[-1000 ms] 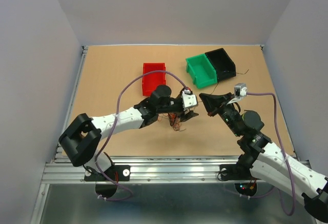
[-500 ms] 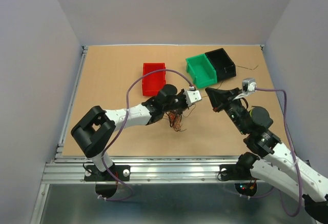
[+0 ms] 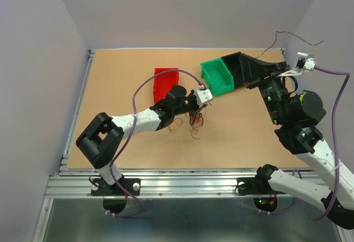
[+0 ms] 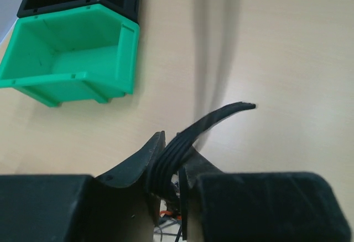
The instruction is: Untangle the cables
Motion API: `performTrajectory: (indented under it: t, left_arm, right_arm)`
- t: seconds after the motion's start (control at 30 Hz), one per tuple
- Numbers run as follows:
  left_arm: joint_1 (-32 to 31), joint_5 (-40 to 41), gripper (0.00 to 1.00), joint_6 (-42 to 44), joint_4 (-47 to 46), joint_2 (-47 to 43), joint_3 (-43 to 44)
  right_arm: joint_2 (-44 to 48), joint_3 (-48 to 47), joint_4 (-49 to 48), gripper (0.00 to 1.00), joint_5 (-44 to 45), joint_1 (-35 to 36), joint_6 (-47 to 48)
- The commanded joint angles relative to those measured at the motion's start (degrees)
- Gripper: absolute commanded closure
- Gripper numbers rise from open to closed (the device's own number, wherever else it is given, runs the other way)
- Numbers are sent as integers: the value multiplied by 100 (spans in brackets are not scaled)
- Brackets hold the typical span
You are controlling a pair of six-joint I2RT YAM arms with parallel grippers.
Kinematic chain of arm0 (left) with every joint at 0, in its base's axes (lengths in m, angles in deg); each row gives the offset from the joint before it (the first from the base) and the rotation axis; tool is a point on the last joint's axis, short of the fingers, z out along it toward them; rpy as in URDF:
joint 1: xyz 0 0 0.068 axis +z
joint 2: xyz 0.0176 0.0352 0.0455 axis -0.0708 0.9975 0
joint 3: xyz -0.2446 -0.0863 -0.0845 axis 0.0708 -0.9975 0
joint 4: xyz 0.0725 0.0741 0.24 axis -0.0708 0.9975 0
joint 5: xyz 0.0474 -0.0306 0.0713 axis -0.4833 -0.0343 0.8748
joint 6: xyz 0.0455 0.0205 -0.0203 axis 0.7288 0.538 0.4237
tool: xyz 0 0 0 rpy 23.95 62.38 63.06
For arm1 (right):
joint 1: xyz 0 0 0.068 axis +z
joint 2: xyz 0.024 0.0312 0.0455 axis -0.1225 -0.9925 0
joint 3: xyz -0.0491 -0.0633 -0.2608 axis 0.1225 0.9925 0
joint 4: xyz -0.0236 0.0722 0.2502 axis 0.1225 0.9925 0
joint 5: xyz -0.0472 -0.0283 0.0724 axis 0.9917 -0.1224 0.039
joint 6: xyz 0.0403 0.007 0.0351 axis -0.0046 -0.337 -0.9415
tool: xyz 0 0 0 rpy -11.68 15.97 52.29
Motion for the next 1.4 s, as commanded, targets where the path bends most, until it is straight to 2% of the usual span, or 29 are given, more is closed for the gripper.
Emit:
performTrajectory:
  t: [0.0, 0.23, 0.4, 0.57, 0.73, 0.87, 1.07, 1.37]
  left_arm:
    - [119, -211, 75, -200, 7, 94, 322]
    - [347, -562, 75, -420, 288, 656, 690]
    - [392, -721, 75, -499, 552, 1026, 990]
    - [392, -756, 76, -552, 833, 1421, 1315]
    - [400, -739, 82, -649, 1210, 1799, 1701]
    - [497, -773, 83, -824, 1527, 2185, 2018]
    - [804, -1204, 73, -1149, 1589, 2240, 2168]
    - [954, -1020, 73, -1352, 1809, 2424, 2405]
  right_arm:
    - [-128, -1040, -279, 99, 447, 28, 139]
    - [-498, -1842, -419, 99, 790, 28, 349]
    - [-586, -2080, -621, 100, 984, 28, 543]
    - [-516, -2019, -1121, 99, 1159, 28, 728]
    - [-437, -1984, -1411, 99, 1317, 28, 904]
    - [-243, -1905, -1807, 99, 1546, 28, 1018]
    - [37, -1835, -1904, 99, 1695, 36, 1132]
    - [433, -1667, -2159, 99, 1924, 28, 1326]
